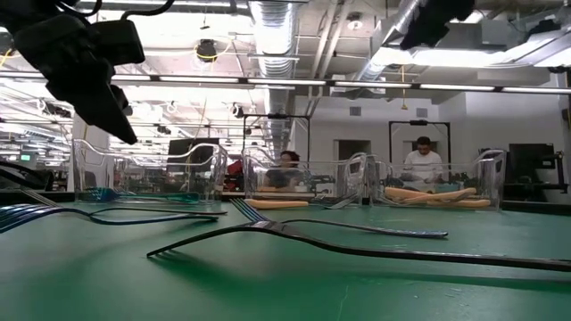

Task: Sort silverware by color (type)
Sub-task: Put the blue fork into the left transparent bin

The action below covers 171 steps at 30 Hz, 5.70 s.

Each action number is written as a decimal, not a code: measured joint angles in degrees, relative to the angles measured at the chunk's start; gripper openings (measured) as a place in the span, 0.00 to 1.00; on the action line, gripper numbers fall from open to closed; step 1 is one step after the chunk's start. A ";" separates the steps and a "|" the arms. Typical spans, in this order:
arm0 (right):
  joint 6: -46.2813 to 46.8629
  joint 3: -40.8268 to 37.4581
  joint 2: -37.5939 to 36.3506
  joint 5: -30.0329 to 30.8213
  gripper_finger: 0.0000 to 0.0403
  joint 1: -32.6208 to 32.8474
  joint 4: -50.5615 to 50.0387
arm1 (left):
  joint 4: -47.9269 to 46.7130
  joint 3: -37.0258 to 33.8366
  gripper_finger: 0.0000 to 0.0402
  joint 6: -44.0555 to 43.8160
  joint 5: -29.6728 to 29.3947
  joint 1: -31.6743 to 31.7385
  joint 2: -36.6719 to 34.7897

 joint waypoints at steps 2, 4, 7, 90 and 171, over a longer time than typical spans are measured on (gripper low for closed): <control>0.03 -1.62 -0.18 0.00 0.34 -0.03 2.47 | 0.02 0.00 0.36 0.00 -1.53 0.00 0.00; 0.04 -2.34 -0.18 0.00 0.34 -0.06 3.96 | 0.17 0.00 0.36 0.00 -1.94 0.00 0.00; 0.10 -2.34 -0.08 -0.01 0.34 0.18 5.54 | 0.75 0.00 0.36 0.44 -1.50 0.00 0.00; 16.65 -1.66 33.46 -0.02 0.34 15.64 27.05 | 11.64 8.07 0.36 2.91 -6.73 -2.91 16.06; 33.69 2.93 56.64 21.85 0.48 24.97 43.88 | 18.97 11.04 0.36 5.81 -15.17 -2.58 16.11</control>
